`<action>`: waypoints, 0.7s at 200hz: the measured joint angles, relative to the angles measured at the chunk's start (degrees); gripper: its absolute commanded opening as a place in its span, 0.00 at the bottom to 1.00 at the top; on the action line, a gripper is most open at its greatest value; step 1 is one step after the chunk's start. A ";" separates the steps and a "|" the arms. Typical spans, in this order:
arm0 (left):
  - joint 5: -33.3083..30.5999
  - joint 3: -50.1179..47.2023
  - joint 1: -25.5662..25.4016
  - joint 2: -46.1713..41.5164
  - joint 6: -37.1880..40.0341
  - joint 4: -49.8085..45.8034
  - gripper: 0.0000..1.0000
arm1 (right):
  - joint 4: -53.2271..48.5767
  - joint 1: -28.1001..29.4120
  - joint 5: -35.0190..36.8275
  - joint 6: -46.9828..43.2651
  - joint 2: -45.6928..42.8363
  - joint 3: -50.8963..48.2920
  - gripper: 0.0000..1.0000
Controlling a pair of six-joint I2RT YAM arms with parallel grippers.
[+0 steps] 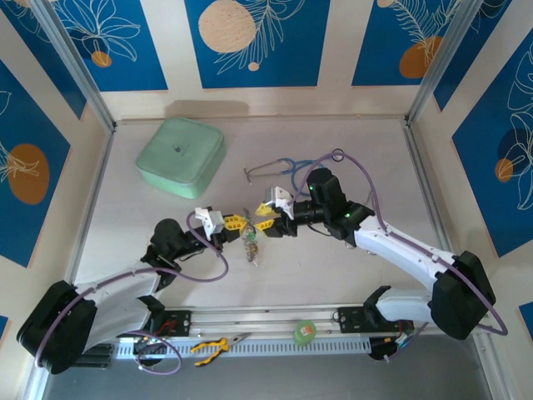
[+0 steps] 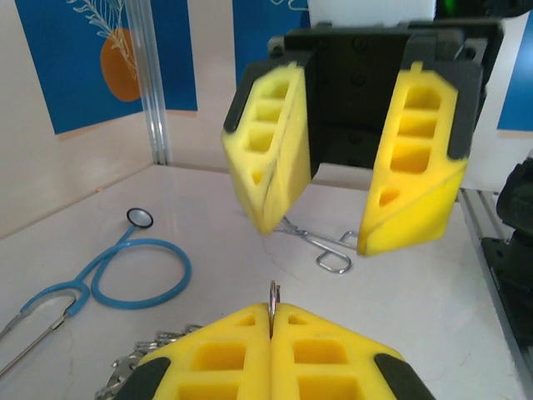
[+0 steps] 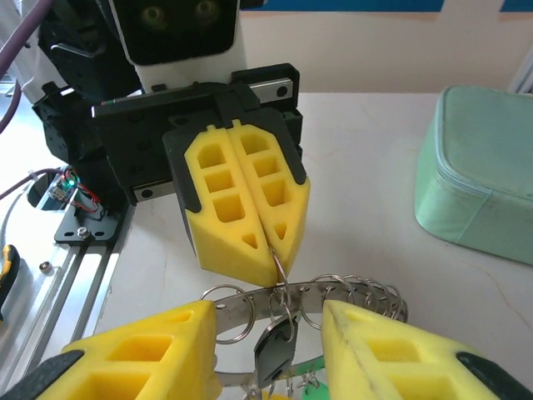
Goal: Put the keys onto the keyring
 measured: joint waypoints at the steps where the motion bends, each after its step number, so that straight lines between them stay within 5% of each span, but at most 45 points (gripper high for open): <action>1: 0.02 0.00 0.00 0.00 -0.07 0.07 0.00 | 0.00 0.00 0.00 0.00 0.00 0.00 0.36; 62: 1.27 -0.02 0.00 -0.39 -0.63 0.92 0.00 | 0.33 1.88 1.16 -0.92 3.06 0.50 0.29; 140: 1.95 -0.17 0.02 -1.09 -0.66 0.98 0.00 | 0.83 2.71 0.59 -1.14 4.28 1.81 0.00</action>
